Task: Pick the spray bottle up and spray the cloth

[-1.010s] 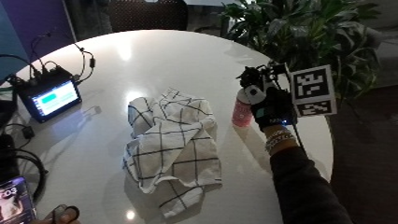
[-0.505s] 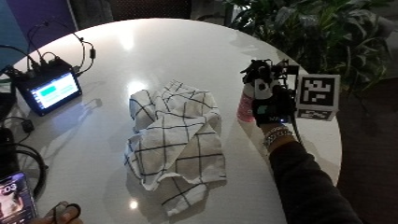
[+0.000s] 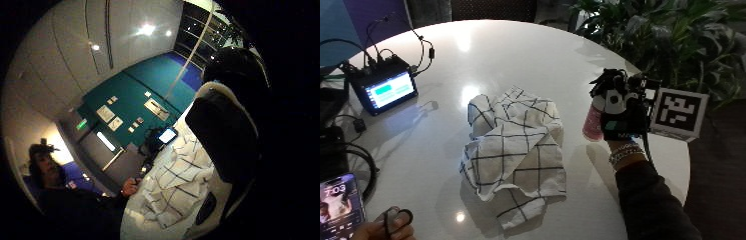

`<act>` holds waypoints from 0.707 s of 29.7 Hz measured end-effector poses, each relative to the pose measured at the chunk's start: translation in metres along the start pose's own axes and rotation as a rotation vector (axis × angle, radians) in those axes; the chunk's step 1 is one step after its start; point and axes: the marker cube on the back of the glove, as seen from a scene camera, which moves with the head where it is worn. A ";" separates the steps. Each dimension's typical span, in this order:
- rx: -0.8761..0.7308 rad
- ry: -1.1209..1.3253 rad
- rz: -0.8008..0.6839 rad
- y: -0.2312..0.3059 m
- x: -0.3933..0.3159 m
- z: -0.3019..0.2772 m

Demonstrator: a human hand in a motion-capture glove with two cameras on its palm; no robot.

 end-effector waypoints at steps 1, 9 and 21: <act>0.001 0.008 -0.011 0.000 -0.005 -0.004; -0.172 0.048 -0.104 -0.021 -0.057 -0.008; -0.404 0.125 -0.241 -0.055 -0.105 -0.001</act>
